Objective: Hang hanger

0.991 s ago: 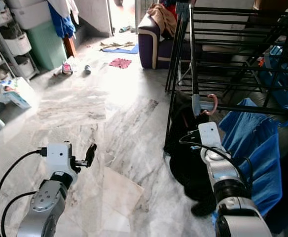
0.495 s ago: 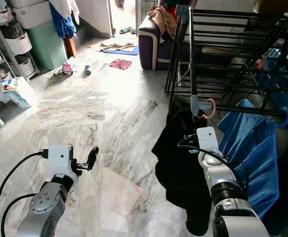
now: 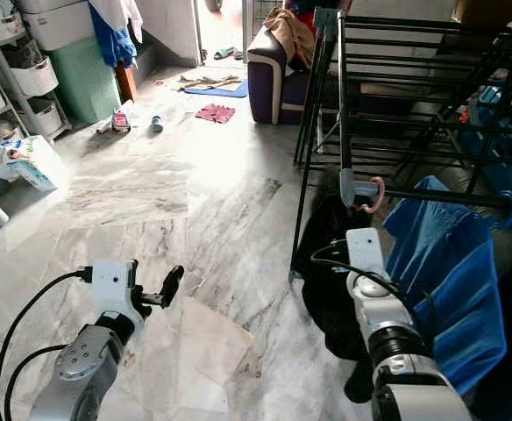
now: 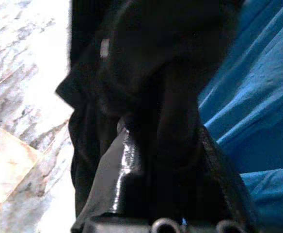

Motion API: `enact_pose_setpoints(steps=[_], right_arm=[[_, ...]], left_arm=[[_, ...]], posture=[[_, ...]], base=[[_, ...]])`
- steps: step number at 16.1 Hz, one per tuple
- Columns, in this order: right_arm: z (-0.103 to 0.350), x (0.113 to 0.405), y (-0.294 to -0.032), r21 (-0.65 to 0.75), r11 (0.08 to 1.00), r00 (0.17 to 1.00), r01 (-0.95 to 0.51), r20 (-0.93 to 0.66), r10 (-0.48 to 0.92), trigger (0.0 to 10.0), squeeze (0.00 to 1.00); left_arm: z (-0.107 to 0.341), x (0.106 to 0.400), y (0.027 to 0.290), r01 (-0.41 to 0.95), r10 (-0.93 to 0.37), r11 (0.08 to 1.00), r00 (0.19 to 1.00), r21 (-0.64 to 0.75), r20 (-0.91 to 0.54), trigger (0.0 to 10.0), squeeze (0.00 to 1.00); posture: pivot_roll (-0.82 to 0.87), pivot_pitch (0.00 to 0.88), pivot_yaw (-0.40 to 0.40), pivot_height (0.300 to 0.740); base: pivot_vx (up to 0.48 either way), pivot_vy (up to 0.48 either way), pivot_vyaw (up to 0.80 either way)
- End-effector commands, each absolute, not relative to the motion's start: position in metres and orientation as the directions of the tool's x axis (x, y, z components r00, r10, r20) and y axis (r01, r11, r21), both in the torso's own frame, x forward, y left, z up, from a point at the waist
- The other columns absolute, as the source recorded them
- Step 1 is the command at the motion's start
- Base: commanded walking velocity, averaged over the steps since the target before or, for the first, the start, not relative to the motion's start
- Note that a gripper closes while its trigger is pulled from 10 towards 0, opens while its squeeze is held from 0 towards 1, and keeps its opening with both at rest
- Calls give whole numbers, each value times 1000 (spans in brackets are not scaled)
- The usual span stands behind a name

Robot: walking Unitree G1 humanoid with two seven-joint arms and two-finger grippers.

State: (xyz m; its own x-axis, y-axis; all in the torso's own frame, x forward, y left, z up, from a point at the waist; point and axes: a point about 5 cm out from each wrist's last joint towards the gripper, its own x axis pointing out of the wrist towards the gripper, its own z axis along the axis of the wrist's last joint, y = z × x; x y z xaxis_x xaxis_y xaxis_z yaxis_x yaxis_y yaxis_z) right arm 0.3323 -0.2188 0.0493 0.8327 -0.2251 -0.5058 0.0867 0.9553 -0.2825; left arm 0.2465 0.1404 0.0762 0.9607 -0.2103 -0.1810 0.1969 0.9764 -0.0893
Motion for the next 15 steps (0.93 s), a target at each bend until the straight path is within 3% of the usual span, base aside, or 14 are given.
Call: enact_pose_setpoints(steps=[1, 10, 15], right_arm=[[50, 332, -217, -280, 956, 844, 87, -489, -220, 10000, 1000], [69, 302, -224, -344, 932, 920, 112, -318, -228, 10000, 1000], [85, 263, -211, -378, 919, 941, 113, -257, -221, 10000, 1000]], left_arm=[[80, 245, 140, 205, -218, 975, 960, -87, -175, 10000, 0], [84, 241, 145, 181, -186, 982, 969, -48, -164, 10000, 0], [94, 242, 156, 126, -127, 992, 984, -17, -125, 10000, 0]], posture=[[18, 12, -26, 740], [17, 20, -16, 740], [11, 19, -11, 740]], base=[[0, 0, 0], [0, 0, 0], [0, 0, 0]])
